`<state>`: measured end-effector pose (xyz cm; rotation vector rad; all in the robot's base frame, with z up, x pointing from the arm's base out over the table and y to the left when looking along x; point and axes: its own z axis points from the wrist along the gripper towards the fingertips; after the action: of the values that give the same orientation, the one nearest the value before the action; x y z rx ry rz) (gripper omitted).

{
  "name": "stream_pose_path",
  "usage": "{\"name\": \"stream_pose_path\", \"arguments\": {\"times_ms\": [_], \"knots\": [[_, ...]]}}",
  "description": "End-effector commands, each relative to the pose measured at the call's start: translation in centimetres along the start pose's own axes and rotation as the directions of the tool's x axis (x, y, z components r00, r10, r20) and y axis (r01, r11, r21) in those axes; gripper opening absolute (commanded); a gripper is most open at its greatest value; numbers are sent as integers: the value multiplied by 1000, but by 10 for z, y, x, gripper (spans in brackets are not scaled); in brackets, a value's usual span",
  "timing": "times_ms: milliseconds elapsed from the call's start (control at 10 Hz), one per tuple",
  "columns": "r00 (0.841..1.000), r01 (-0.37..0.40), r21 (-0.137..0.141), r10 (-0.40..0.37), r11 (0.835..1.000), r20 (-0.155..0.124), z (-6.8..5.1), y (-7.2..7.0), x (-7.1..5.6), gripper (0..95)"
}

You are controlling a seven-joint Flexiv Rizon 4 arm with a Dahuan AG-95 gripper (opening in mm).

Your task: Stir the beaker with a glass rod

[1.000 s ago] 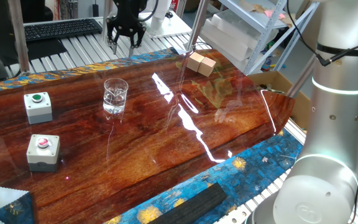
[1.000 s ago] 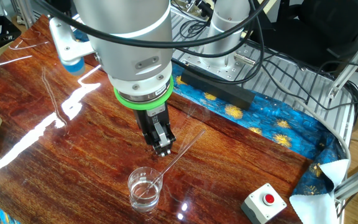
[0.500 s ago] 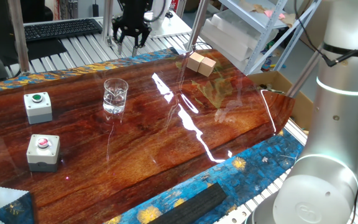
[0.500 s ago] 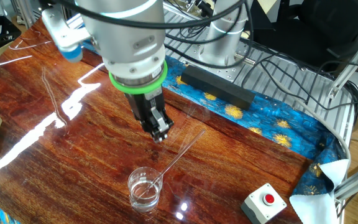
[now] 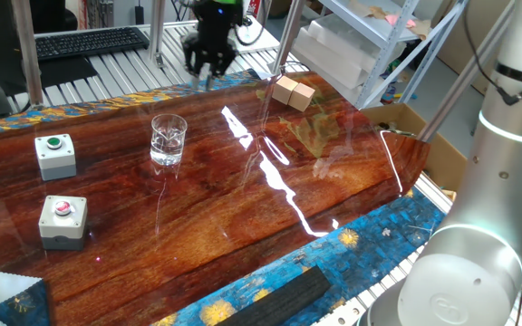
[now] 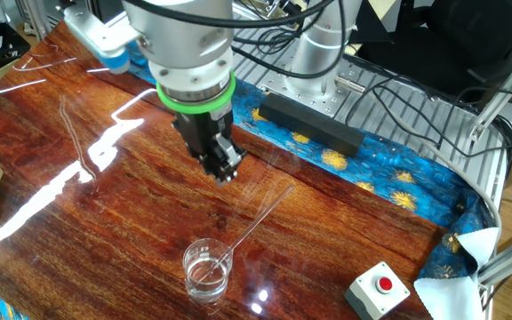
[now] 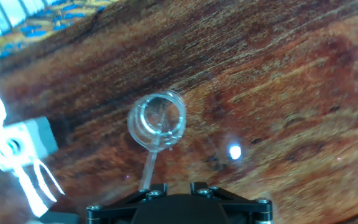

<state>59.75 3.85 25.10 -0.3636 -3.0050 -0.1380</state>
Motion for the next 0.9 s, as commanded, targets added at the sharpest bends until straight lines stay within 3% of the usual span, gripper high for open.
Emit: {"name": "stream_pose_path", "arguments": {"times_ms": [100, 400, 600, 800, 900], "knots": [[994, 111, 64, -111, 992, -2, 7, -7, 4, 190], [981, 192, 92, -193, 977, -6, 17, -7, 2, 190], [982, 188, 93, -189, 978, 0, 26, -8, -1, 190], [983, 182, 92, -183, 979, 1, 26, -8, -2, 190], [984, 179, 92, -180, 979, -5, 27, -8, -2, 0]]}}
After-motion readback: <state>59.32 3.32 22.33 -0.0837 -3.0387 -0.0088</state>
